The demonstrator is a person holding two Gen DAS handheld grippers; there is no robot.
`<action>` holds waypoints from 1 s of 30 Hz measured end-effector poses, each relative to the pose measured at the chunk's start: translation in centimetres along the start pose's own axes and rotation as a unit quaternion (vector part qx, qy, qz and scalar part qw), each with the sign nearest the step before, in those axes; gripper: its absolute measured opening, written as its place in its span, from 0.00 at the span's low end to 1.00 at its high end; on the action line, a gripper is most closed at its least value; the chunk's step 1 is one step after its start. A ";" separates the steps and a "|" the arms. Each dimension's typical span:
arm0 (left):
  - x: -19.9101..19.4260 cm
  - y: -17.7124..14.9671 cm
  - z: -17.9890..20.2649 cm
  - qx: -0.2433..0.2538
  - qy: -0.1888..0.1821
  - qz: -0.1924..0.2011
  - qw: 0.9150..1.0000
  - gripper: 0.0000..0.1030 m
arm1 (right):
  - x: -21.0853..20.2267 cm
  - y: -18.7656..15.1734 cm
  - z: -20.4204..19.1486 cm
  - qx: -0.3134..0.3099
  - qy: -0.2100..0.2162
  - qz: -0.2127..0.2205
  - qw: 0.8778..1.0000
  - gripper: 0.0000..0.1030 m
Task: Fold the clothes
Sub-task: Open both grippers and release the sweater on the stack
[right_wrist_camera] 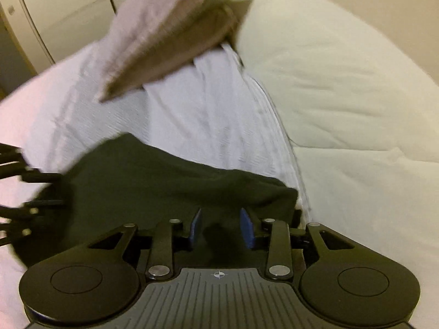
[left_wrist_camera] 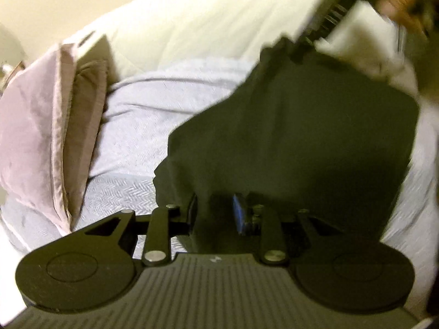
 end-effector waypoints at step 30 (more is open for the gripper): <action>-8.8 -9.7 5.4 -0.185 0.058 -0.058 0.979 0.63 | -7.1 -12.6 -5.1 0.089 -0.014 0.034 0.995 0.83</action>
Point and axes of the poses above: each gripper's, at about its wrist camera, not at the fingertips, and x roughly the way its jaws point, z to its right, y to its top, the point moved 9 cm from there along x, roughly the way its jaws point, and after that the axes turned 7 degrees about x, right-handed, at the moved point
